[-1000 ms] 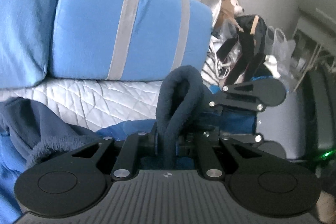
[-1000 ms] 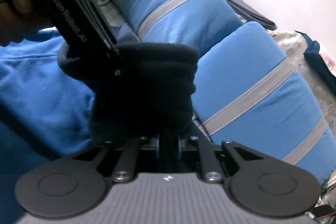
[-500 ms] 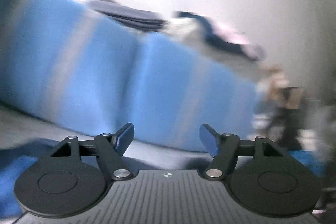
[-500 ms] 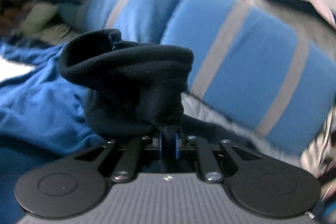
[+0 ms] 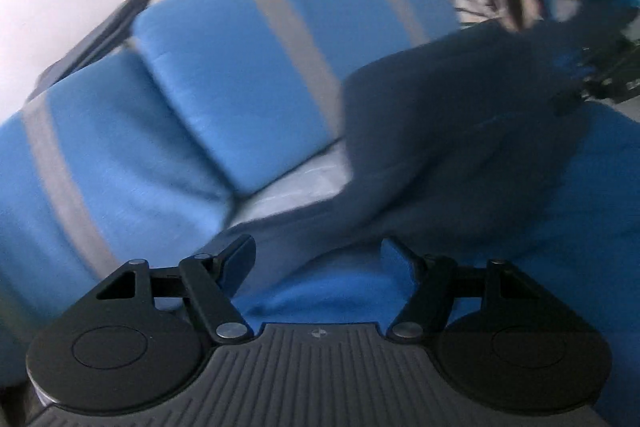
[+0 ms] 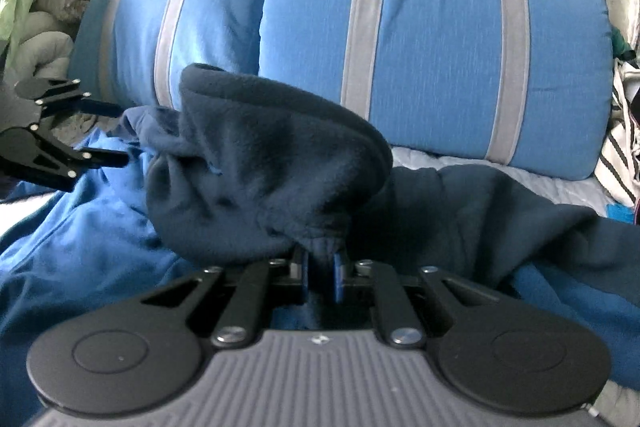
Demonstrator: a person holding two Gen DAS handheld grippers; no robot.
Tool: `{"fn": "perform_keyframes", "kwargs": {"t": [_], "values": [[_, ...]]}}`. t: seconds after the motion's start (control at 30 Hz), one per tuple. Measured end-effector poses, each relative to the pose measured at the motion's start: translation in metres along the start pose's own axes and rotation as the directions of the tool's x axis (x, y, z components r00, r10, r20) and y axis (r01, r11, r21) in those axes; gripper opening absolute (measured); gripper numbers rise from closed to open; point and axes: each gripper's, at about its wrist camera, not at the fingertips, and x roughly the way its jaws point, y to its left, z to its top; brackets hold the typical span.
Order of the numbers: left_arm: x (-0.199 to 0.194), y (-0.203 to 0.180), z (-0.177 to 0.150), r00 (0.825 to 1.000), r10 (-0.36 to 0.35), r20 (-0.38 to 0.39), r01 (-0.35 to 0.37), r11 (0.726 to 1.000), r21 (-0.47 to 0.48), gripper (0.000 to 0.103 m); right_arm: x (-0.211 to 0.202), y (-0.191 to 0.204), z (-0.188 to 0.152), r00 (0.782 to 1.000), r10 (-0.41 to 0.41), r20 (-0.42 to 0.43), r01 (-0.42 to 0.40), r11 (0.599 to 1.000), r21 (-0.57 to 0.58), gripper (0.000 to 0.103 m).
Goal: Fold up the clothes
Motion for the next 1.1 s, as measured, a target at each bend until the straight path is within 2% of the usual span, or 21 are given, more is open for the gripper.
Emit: {"fn": "perform_keyframes", "kwargs": {"t": [0.17, 0.33, 0.43, 0.6, 0.67, 0.7, 0.77, 0.8, 0.87, 1.0, 1.1], "values": [[0.021, 0.006, 0.012, 0.995, -0.097, 0.026, 0.098, 0.993, -0.067, 0.069, 0.002, 0.003, -0.003, 1.000, -0.003, -0.018, 0.002, 0.999, -0.036, 0.012], [0.044, 0.025, 0.018, 0.981, -0.193, 0.000, 0.191, 0.974, -0.124, 0.069, 0.006, 0.007, -0.008, 0.999, -0.008, -0.051, 0.004, 0.996, -0.094, 0.012], [0.064, 0.045, 0.017, 0.949, -0.315, -0.031, 0.302, 0.930, -0.209, 0.069, 0.008, 0.006, -0.010, 0.998, 0.000, -0.063, -0.006, 0.996, -0.092, 0.012], [0.088, 0.062, 0.010, 0.905, -0.426, -0.020, 0.393, 0.851, -0.349, 0.069, 0.010, 0.005, -0.010, 0.997, 0.011, -0.075, -0.018, 0.996, -0.091, 0.012], [0.091, 0.063, 0.008, 0.893, -0.450, -0.012, 0.413, 0.830, -0.373, 0.057, 0.010, 0.006, -0.011, 0.997, 0.010, -0.076, -0.017, 0.995, -0.096, 0.012], [0.090, 0.063, 0.008, 0.892, -0.451, -0.006, 0.417, 0.829, -0.372, 0.047, 0.010, 0.006, -0.011, 0.997, 0.009, -0.075, -0.017, 0.995, -0.098, 0.012], [0.082, 0.061, 0.010, 0.897, -0.442, 0.006, 0.415, 0.839, -0.352, 0.035, 0.010, 0.006, -0.011, 0.997, 0.007, -0.073, -0.015, 0.995, -0.102, 0.012], [0.078, 0.061, 0.012, 0.903, -0.429, 0.011, 0.406, 0.848, -0.341, 0.025, 0.009, 0.007, -0.011, 0.998, 0.005, -0.070, -0.012, 0.995, -0.103, 0.013], [0.069, 0.061, 0.015, 0.917, -0.397, 0.026, 0.384, 0.865, -0.322, 0.021, 0.007, 0.007, -0.011, 0.998, 0.000, -0.061, -0.007, 0.994, -0.108, 0.013], [0.051, 0.065, 0.020, 0.930, -0.359, 0.075, 0.364, 0.880, -0.304, 0.018, 0.006, 0.010, -0.008, 0.999, -0.009, -0.038, 0.005, 0.993, -0.115, 0.013], [0.039, 0.065, 0.024, 0.946, -0.309, 0.095, 0.323, 0.902, -0.288, 0.017, 0.003, 0.014, -0.005, 1.000, -0.023, 0.000, 0.023, 0.992, -0.127, 0.013]]}}
